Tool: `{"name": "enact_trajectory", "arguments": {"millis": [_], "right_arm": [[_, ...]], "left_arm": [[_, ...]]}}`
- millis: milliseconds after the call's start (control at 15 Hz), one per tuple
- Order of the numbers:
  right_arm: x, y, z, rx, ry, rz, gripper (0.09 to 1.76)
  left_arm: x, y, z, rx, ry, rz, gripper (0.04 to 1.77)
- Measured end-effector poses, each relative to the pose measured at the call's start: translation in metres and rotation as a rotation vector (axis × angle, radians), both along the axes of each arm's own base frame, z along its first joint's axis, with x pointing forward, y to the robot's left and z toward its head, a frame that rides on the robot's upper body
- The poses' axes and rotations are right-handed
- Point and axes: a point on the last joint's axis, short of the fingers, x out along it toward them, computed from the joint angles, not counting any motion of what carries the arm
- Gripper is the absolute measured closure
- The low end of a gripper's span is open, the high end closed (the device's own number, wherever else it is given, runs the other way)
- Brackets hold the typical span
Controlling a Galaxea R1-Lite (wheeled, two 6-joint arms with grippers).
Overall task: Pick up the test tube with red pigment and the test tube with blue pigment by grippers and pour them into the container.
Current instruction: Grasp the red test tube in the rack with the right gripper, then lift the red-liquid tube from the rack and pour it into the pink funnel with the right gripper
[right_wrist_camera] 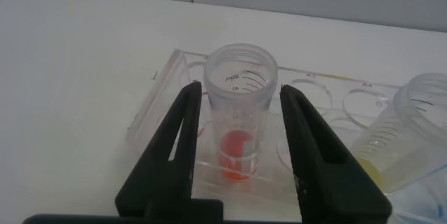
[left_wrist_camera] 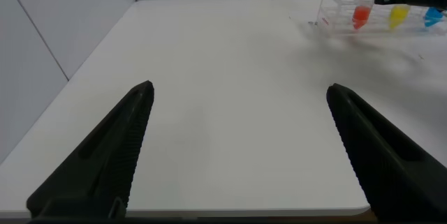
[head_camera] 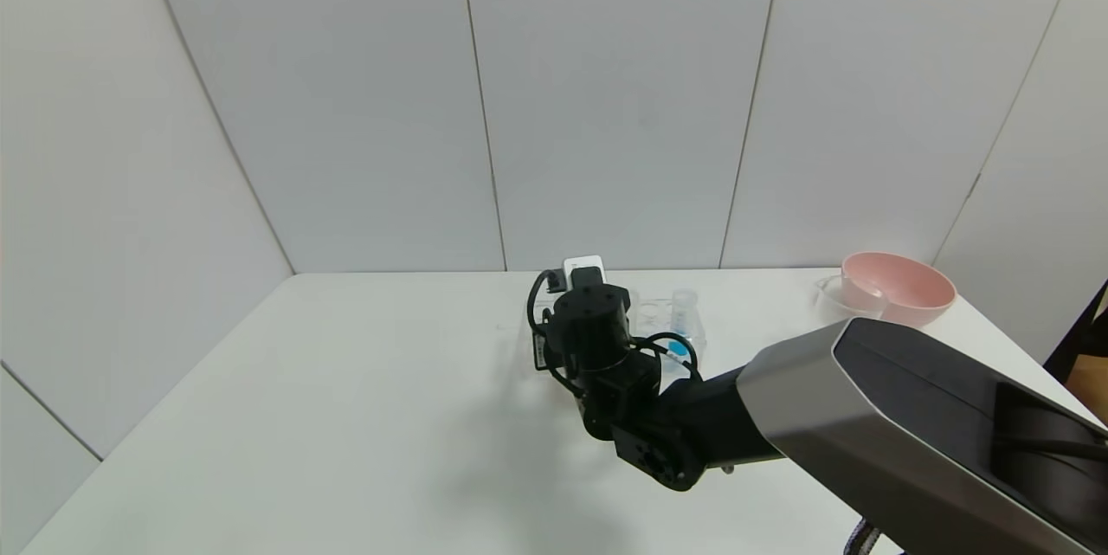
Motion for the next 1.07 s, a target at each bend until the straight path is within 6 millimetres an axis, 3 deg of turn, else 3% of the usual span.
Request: {"name": "enact_trajectory", "arguments": {"millis": [67,133,533,1067], "right_arm": [[0.0,0.0,0.0,0.001,-0.001,0.0,1.09],[0.0,0.0,0.0,0.0,0.0,0.0,1.36],[-0.003,-0.002,0.011,0.008,-0.013,-0.001,1.36],[-0.021,-0.008,0.076,-0.002,-0.146,0.032,1.36]], "left_arm": [[0.0,0.0,0.0,0.0,0.0,0.0,0.05],[0.0,0.0,0.0,0.0,0.0,0.0,0.05],[0.0,0.0,0.0,0.0,0.0,0.0,0.05],[0.0,0.0,0.0,0.0,0.0,0.0,0.05]]}}
